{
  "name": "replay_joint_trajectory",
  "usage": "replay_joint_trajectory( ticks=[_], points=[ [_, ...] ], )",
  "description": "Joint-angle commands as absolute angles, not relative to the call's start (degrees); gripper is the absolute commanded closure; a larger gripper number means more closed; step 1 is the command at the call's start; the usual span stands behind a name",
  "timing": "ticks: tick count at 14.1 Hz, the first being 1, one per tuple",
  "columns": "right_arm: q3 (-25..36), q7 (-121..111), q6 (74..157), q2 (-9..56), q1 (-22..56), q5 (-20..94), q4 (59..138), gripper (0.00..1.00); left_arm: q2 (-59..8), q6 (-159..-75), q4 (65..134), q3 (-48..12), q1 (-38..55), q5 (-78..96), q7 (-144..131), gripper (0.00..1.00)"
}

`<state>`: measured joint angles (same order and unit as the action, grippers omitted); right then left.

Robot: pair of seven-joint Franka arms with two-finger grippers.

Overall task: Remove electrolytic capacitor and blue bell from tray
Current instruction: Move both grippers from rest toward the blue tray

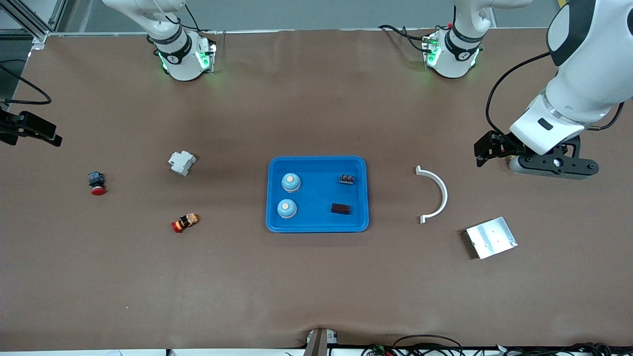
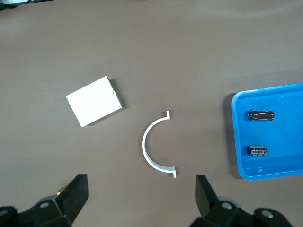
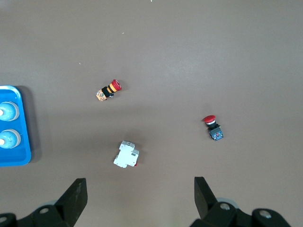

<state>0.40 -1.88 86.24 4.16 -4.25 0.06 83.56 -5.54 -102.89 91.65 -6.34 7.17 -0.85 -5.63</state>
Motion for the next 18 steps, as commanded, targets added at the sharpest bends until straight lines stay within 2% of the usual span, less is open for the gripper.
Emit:
replay_joint_trajectory(
  ticks=[1,14,18],
  points=[
    [0.1,-2.5,85.9,3.5,-4.8,0.4,83.8,0.0,-5.4,-103.2,91.7,-6.7,7.0,-0.8,-6.2,0.0],
    [0.0,-1.9,86.8,3.7,-4.2,0.7,84.5,0.0,-6.0,-102.2,92.2,-6.8,9.1,-1.1,-11.3,0.0],
    [0.0,-1.6,87.2,3.6,-3.4,1.2,84.6,0.0,-5.9,-98.6,92.0,-6.9,8.6,-0.8,-12.2,0.0]
  ],
)
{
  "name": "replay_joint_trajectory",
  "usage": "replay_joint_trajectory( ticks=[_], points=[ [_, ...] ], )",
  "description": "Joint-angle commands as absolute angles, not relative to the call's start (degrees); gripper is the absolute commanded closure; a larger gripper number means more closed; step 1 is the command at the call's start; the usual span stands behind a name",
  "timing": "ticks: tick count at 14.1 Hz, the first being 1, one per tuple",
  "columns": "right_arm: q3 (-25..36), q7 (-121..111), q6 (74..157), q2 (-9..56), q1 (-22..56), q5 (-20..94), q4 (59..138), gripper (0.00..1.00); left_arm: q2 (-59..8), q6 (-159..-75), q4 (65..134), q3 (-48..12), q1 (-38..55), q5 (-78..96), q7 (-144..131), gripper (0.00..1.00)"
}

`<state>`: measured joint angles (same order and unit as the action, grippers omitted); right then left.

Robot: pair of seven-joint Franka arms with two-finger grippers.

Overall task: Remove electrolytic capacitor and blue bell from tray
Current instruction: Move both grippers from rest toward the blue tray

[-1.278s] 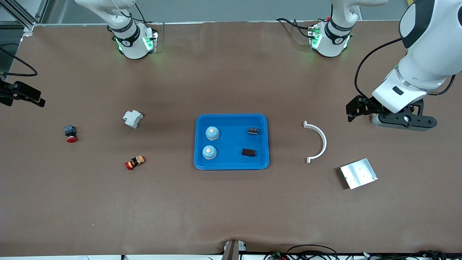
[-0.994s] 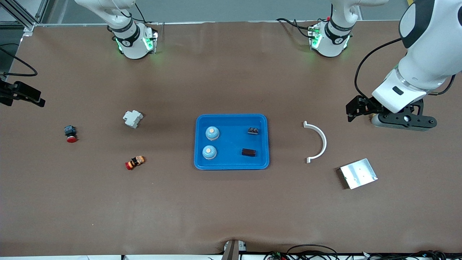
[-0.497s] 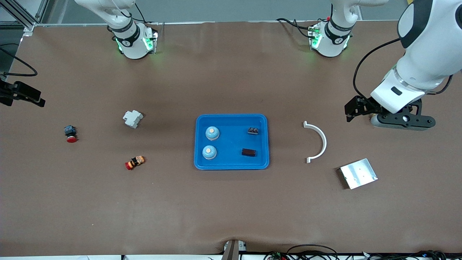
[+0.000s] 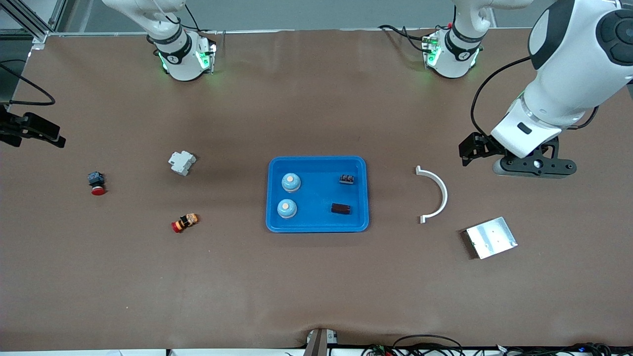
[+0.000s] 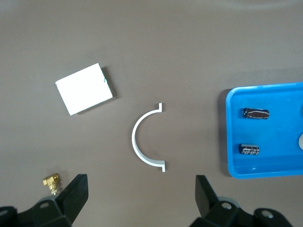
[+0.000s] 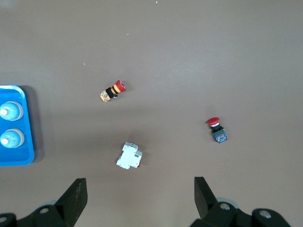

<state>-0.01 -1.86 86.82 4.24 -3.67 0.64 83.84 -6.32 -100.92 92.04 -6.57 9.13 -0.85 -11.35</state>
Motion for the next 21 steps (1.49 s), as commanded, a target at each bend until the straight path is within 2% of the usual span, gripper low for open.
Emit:
replay_joint_trajectory(
  ticks=[1,3,7,16,21],
  points=[
    [0.0,-1.7,87.1,3.6,-3.6,1.2,84.6,0.0,-6.0,-98.1,92.0,-6.9,8.6,-0.8,-12.4,0.0],
    [0.0,-1.7,87.3,3.7,-3.9,1.2,84.6,0.0,-6.1,-97.8,91.9,-6.9,8.8,-0.4,-17.1,0.0],
    [0.0,-1.7,87.4,3.8,-3.8,1.2,84.7,0.0,-8.6,-99.7,91.8,-7.0,11.8,-1.4,-46.7,0.0],
    [-0.1,2.0,88.8,4.0,-2.3,5.5,85.5,0.0,-18.4,-104.9,90.6,-6.9,19.4,-2.5,-82.7,0.0],
    [-0.1,5.5,92.6,10.1,4.5,5.8,86.4,0.0,-27.1,-105.4,82.4,-6.8,22.5,-2.5,-97.3,0.0]
  ],
)
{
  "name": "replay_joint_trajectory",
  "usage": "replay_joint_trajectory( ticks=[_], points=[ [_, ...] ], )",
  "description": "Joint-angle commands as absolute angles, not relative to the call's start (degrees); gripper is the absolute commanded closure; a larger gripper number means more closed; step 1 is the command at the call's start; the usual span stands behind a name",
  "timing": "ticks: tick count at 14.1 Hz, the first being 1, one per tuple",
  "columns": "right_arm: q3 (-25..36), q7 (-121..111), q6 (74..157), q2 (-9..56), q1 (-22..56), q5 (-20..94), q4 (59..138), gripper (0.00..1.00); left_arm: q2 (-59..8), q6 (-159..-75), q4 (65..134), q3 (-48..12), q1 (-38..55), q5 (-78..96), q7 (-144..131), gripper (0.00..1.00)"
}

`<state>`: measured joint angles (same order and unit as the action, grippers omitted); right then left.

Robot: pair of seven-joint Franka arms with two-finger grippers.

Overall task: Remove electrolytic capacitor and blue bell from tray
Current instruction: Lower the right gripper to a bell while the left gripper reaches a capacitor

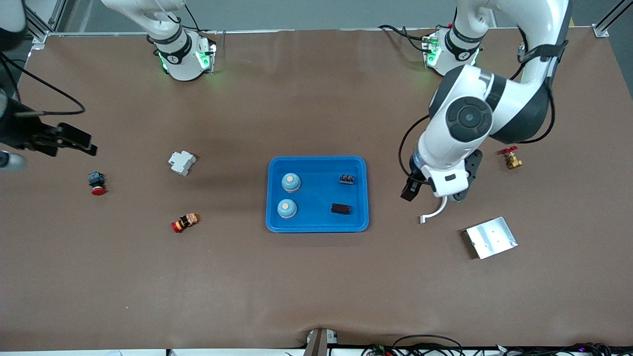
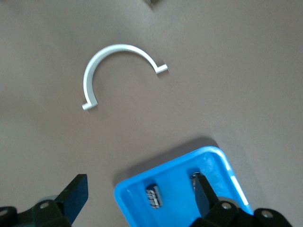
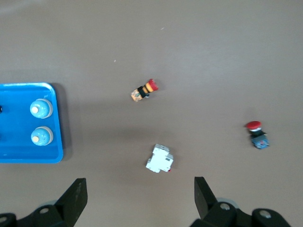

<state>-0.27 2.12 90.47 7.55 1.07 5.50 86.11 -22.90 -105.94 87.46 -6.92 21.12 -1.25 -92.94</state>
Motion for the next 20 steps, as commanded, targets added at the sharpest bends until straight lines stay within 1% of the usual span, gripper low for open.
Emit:
replay_joint_trajectory(
  ticks=[1,4,6,7,9,11,14,17,20],
  points=[
    [-0.1,9.3,94.7,11.2,6.6,5.7,87.4,0.0,-27.9,-106.0,82.1,-6.8,22.7,-2.5,-97.8,0.0],
    [-0.1,17.8,100.0,14.3,12.8,5.5,89.5,0.0,-30.1,-108.5,82.0,-6.7,23.5,-2.5,-100.8,0.0],
    [0.1,24.8,102.0,16.8,17.4,3.8,89.6,0.0,-31.7,-112.0,81.9,-6.8,23.5,-2.4,-106.5,0.0],
    [0.0,26.7,102.7,17.9,18.4,1.6,89.5,0.0,-32.3,-113.2,81.9,-6.7,23.5,-2.4,-108.1,0.0],
    [-0.1,32.6,104.9,20.1,20.4,1.6,89.6,0.0,-33.9,-114.9,81.7,-6.6,23.9,-2.4,-109.3,0.0],
    [-0.1,40.0,107.7,22.7,24.1,1.6,89.4,0.0,-35.9,-116.0,80.8,-6.2,25.0,-2.5,-110.6,0.0],
    [-0.1,42.4,109.5,25.2,26.3,1.8,89.5,0.0,-40.2,-116.3,77.0,-5.5,26.8,-2.5,-114.3,0.0],
    [-0.1,42.7,112.8,27.9,28.6,4.0,89.5,0.0,-42.1,-117.9,76.6,-1.4,31.8,-2.5,-116.1,0.0],
    [-0.1,47.5,115.7,30.6,31.9,4.0,89.6,0.0,-43.5,-118.8,76.6,-0.9,33.7,-2.5,-116.2,0.0]
  ],
)
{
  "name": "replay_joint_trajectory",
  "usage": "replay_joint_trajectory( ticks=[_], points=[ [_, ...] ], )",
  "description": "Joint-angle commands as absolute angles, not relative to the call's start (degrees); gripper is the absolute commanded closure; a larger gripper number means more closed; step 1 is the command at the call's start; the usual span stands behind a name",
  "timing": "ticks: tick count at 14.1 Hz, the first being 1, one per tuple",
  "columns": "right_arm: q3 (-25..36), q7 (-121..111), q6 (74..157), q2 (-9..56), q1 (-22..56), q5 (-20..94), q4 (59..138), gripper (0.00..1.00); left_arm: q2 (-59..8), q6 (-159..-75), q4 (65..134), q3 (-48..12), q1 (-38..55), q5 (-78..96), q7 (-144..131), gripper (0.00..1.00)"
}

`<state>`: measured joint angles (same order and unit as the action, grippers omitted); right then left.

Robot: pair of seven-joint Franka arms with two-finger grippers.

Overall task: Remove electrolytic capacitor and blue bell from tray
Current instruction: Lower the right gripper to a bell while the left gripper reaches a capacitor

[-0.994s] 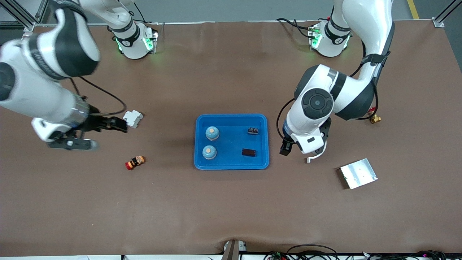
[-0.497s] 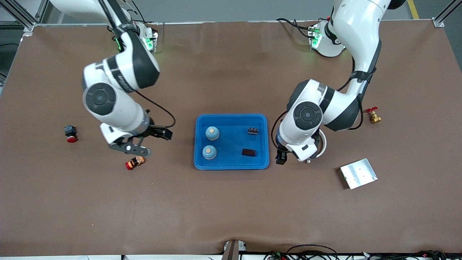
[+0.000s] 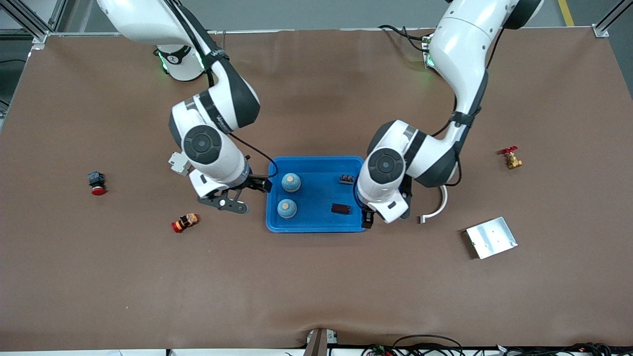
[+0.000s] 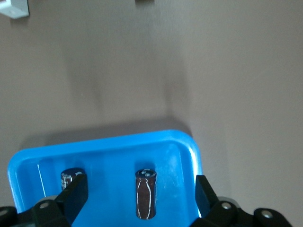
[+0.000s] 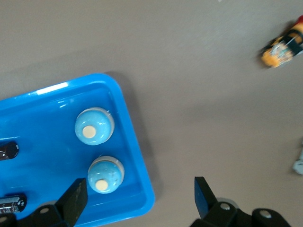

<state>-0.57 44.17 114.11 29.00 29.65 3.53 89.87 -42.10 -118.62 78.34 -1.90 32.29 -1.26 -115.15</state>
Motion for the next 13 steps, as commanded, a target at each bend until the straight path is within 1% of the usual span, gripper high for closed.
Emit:
replay_joint_trajectory(
  ticks=[1,3,6,9,13],
  points=[
    [0.0,49.2,117.0,31.5,33.3,3.9,89.6,0.0,-43.9,-118.8,76.6,-0.8,34.1,-2.5,-116.2,0.0],
    [0.0,52.5,119.1,33.1,34.9,3.4,89.9,0.0,-44.7,-118.9,76.6,-0.9,34.8,-2.5,-116.5,0.0],
    [0.0,52.9,127.2,33.7,35.2,3.5,94.7,0.0,-46.0,-119.7,76.6,-0.9,35.2,-2.5,-117.2,0.0],
    [0.0,54.9,130.1,35.7,36.0,3.5,95.0,0.0,-46.9,-121.7,76.6,-0.9,35.9,-2.5,-117.4,0.0],
    [-0.4,57.7,131.0,36.7,37.5,3.6,94.9,0.0,-48.6,-125.1,76.3,-0.8,36.0,-2.5,-117.2,0.0]
  ],
)
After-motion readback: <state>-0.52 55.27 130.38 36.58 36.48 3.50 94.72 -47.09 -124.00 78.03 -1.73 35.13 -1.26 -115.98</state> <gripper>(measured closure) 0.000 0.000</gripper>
